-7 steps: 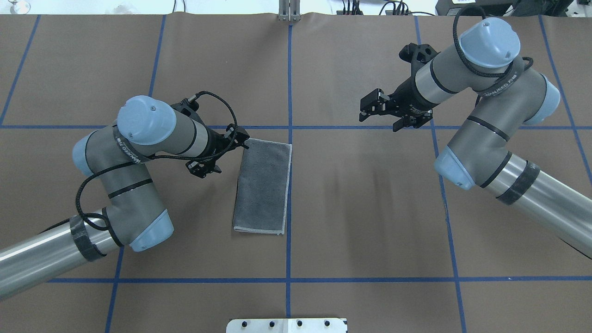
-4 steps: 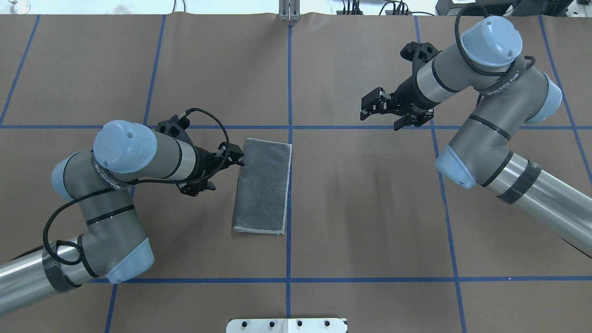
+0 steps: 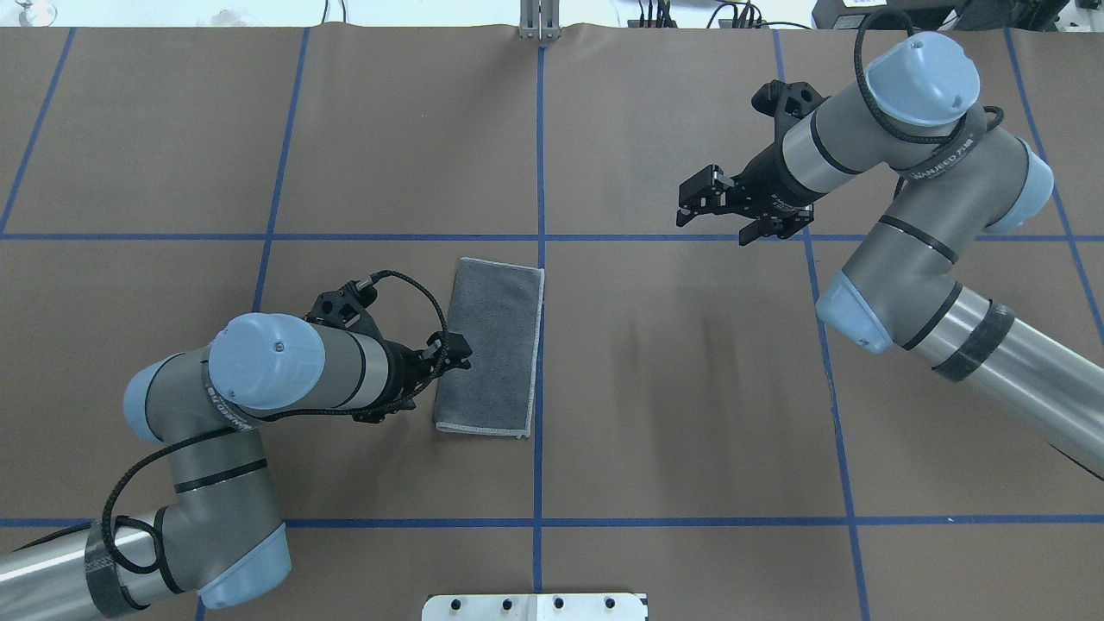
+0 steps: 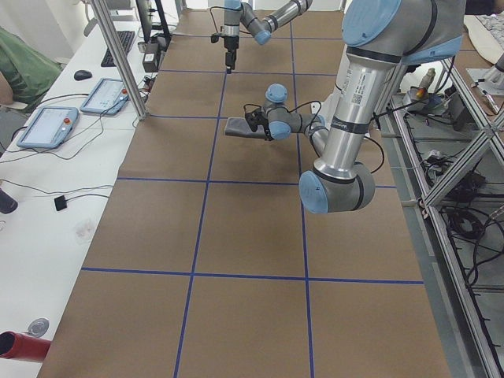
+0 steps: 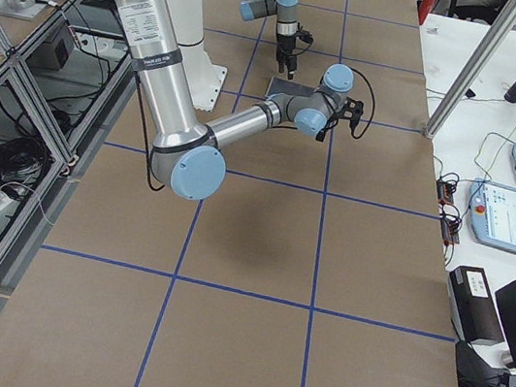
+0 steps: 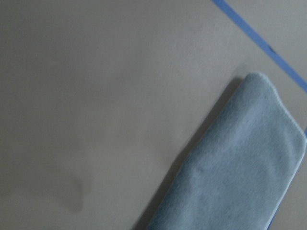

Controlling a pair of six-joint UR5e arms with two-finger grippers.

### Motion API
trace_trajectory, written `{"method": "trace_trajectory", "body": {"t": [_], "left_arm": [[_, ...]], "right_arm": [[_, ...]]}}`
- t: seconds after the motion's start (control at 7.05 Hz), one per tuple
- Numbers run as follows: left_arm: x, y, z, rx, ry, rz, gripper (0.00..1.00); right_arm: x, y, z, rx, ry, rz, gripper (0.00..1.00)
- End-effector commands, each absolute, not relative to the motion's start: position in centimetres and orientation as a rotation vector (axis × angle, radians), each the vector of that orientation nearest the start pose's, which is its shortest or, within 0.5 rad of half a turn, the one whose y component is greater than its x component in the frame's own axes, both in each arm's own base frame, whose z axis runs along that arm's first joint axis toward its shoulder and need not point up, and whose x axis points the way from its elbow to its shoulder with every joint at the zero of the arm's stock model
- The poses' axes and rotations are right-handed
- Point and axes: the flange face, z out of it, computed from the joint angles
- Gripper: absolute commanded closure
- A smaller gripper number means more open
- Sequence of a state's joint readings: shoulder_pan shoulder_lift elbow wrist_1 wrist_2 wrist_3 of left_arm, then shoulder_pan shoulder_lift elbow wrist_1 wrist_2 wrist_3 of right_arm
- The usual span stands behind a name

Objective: Fold towel twice with both arms
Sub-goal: 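Lower the left gripper to the strip's near end and grasp it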

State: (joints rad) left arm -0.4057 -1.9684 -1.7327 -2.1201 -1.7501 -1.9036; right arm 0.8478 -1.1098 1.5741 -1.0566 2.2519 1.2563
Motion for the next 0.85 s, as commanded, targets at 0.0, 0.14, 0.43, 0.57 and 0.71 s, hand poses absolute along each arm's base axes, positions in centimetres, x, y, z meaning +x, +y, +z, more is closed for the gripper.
{"method": "trace_trajectory", "body": {"t": [0.0,0.14,0.43,0.57,0.71], "left_arm": [[53.8,-34.7,30.1,-0.131,1.115,-0.553,0.13],[54.1,-34.2,30.1,-0.136,1.114,-0.545,0.17],[54.8,-33.2,30.2,-0.146,1.11,-0.529,0.23],[54.8,-33.1,30.2,-0.147,1.108,-0.528,0.27],[54.9,-33.1,30.0,-0.147,1.113,-0.527,0.32]], "right_arm": [[-38.2,-54.1,33.0,-0.015,-1.125,0.141,0.0],[-38.2,-54.1,32.9,-0.014,-1.126,0.141,0.0],[-38.2,-54.1,33.0,-0.014,-1.124,0.142,0.0],[-38.2,-54.1,32.9,-0.012,-1.125,0.142,0.0],[-38.2,-54.1,32.9,-0.012,-1.125,0.142,0.0]]}}
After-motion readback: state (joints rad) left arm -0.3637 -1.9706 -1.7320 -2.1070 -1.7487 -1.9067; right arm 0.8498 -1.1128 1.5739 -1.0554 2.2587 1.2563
